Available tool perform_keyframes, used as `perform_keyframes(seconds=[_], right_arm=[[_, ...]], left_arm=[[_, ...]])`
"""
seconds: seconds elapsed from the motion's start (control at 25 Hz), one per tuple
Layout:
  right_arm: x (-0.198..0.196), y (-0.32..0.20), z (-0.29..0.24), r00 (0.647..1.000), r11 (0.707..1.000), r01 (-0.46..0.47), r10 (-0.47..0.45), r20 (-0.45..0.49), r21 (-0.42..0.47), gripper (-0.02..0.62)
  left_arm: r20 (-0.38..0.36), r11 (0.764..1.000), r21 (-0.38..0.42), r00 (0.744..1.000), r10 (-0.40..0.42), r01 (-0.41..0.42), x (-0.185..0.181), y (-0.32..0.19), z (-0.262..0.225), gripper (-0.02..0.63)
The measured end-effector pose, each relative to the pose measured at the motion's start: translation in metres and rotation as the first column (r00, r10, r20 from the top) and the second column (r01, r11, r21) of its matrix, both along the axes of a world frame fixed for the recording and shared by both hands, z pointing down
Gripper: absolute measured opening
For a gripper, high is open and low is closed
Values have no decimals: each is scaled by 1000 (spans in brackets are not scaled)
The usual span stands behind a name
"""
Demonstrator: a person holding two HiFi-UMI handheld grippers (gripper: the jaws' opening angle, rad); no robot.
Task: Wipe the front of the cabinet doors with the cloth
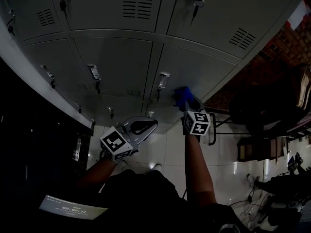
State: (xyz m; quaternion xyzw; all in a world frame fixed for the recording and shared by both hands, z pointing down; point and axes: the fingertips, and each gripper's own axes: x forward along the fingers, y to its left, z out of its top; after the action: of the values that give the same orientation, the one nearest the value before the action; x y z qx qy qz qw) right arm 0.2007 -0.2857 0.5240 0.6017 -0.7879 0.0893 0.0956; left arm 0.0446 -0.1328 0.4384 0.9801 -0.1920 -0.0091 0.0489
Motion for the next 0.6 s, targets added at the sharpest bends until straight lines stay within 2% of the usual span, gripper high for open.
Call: perform_keyframes(seconds=[0.16,0.4,0.48,0.6], right_arm=[[48,5,4,995,995,-97,97,4,-9,69],[114,15,17,973,973,-230,230,1,-27,69],[125,19,21,967,967,-252,253,17,-33,69],[120,26,26,969,970,-240,241,46,-30,69]], left_arm=[[-1,998,22,999,51,-51,26,8,-6,3],[-9,997,12,997,80,-80,40,18,-5,3],[-12,997,13,997,77,-77,39,19,-4,3],[-16,998,9,998,61,-61,35,19,-2,3]])
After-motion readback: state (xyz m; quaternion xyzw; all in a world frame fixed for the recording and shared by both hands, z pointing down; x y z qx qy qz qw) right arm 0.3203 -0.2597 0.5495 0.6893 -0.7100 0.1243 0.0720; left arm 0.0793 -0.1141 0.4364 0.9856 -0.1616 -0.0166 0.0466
